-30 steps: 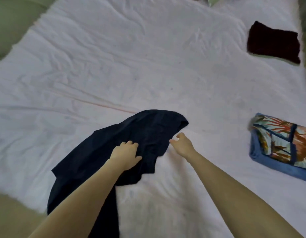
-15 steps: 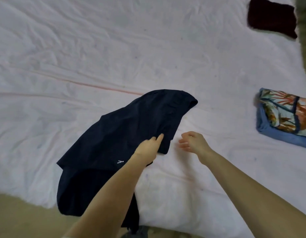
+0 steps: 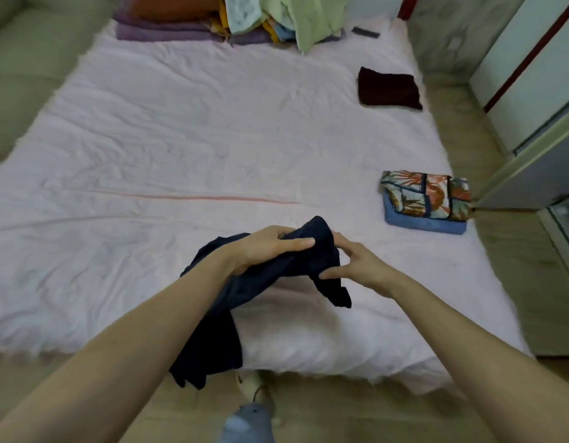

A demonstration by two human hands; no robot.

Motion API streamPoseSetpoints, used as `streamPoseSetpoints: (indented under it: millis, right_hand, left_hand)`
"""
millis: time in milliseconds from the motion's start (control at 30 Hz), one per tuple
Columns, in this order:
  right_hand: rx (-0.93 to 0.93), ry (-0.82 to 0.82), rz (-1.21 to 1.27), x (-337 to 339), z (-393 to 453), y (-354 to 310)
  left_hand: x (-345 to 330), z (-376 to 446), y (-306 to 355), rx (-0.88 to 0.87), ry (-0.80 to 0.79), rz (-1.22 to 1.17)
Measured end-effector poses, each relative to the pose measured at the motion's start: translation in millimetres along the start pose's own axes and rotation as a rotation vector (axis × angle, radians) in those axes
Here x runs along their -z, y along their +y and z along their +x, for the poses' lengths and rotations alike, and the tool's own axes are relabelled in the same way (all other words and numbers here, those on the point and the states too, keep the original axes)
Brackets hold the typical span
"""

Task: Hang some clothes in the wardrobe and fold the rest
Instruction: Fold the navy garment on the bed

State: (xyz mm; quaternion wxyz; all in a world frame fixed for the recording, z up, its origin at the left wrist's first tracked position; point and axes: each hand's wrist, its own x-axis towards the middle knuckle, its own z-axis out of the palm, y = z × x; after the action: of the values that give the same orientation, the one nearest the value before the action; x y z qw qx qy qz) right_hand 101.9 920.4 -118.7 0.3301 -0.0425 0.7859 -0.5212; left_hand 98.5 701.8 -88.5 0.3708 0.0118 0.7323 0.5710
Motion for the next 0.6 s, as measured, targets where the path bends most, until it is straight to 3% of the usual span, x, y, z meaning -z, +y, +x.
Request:
streamPoseSetpoints:
  millis: [200, 367, 433, 600]
  right_hand:
    - [-0.015, 0.053, 0.172, -1.2, -129.6, 12.5]
    - [-0.097, 0.035, -0.032, 8.5, -215.2, 42.1]
    - [-0.073, 0.037, -0.16, 10.6, -242.5, 47.1]
    - [-0.044, 0.054, -0.345, 9.0, -281.4, 32.6]
  left_hand:
    - [-105.4, -58.6, 51.7, 0.008, 0.208, -0.201]
    - [-165.3, -105.6, 66.1, -0.032, 0.341, -0.472]
    - [-169.3, -122.4, 63.4, -0.03, 0.409, -0.435]
    - [-158.4, -159.5, 43.3, 0.055, 0.456, -0.005]
